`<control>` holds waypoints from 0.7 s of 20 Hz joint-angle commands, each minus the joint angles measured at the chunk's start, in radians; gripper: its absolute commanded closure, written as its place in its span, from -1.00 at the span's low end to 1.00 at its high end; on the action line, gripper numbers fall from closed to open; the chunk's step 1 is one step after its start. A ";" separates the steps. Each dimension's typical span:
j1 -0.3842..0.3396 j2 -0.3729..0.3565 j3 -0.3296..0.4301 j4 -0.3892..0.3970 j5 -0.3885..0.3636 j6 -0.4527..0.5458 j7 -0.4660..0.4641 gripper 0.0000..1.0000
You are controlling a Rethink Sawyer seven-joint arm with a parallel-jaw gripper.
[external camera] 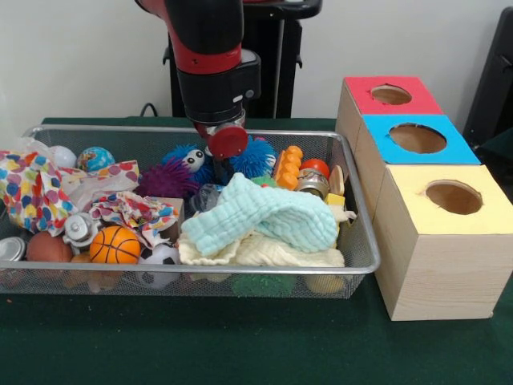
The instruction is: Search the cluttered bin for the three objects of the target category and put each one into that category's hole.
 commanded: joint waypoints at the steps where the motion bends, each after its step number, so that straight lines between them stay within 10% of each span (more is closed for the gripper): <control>1: -0.053 0.071 0.122 0.074 -0.018 -0.133 0.274 -1.00; 14: -0.149 0.204 0.167 -0.008 -0.154 -0.293 0.241 -1.00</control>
